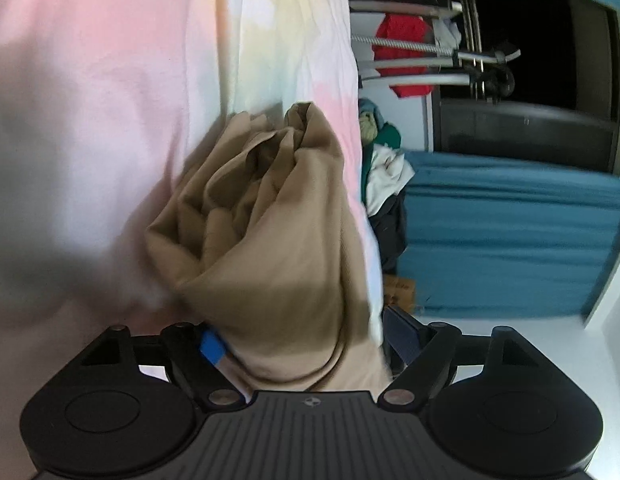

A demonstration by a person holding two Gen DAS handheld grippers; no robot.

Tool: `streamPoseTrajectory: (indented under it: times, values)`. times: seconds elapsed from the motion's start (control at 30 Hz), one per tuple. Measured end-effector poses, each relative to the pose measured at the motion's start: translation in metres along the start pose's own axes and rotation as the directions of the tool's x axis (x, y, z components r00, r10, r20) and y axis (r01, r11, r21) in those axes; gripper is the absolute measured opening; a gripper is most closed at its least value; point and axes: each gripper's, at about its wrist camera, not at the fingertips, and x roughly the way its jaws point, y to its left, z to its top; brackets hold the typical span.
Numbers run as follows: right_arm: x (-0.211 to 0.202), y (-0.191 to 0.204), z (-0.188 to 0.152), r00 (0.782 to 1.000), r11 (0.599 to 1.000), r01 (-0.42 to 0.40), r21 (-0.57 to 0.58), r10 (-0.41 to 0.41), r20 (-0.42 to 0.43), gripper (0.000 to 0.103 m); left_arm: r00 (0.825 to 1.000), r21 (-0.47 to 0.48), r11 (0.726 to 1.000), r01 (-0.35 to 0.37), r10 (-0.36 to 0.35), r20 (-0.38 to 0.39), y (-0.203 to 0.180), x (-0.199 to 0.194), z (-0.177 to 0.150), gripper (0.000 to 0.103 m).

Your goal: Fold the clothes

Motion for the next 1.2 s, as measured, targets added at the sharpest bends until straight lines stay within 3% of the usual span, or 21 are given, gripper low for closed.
streamPoseTrajectory:
  times: [0.03, 0.13, 0.33, 0.43, 0.5, 0.57, 0.67, 0.97, 1.2]
  values:
    - [0.000, -0.003, 0.001, 1.000, 1.000, 0.010, 0.012, -0.010, -0.002, 0.076, 1.000, -0.012, 1.000, -0.004, 0.004, -0.001, 0.000, 0.003, 0.003, 0.056]
    - [0.002, -0.018, -0.001, 1.000, 0.993, 0.020, 0.117, -0.018, -0.019, 0.077, 1.000, -0.060, 0.998, 0.006, -0.006, 0.000, 0.005, 0.007, 0.009, 0.042]
    - [0.016, -0.032, -0.003, 0.998, 0.984, 0.051, 0.170, -0.043, -0.051, 0.078, 0.997, -0.057, 0.995, 0.079, -0.079, -0.011, -0.002, 0.001, 0.019, 0.029]
    - [0.018, -0.035, 0.000, 0.998, 0.985, 0.054, 0.163, -0.050, -0.030, 0.075, 0.994, -0.040, 0.994, 0.103, -0.104, -0.015, -0.003, -0.003, 0.021, 0.027]
    - [0.019, -0.037, 0.002, 0.998, 0.986, 0.056, 0.159, -0.054, -0.015, 0.065, 0.995, -0.029, 0.995, 0.095, -0.096, -0.015, -0.002, -0.004, 0.020, 0.027]
    - [0.019, -0.038, 0.003, 0.998, 0.987, 0.059, 0.149, -0.060, -0.001, 0.042, 0.996, -0.016, 0.996, 0.089, -0.089, -0.014, -0.001, -0.006, 0.018, 0.026]
    - [0.015, -0.025, -0.001, 0.997, 0.997, 0.065, 0.043, -0.066, 0.026, 0.031, 0.995, 0.019, 0.995, 0.095, -0.095, -0.007, -0.008, -0.014, 0.015, 0.026]
    - [-0.025, 0.024, -0.009, 0.993, 0.995, -0.050, -0.083, 0.059, 0.106, 0.029, 0.987, 0.123, 0.981, 0.151, -0.144, -0.065, -0.026, -0.050, -0.009, 0.026]
    - [-0.069, 0.064, 0.015, 0.972, 0.993, -0.078, -0.091, 0.095, 0.213, 0.029, 0.978, 0.150, 0.974, 0.171, -0.149, -0.145, -0.076, -0.018, -0.039, 0.026]
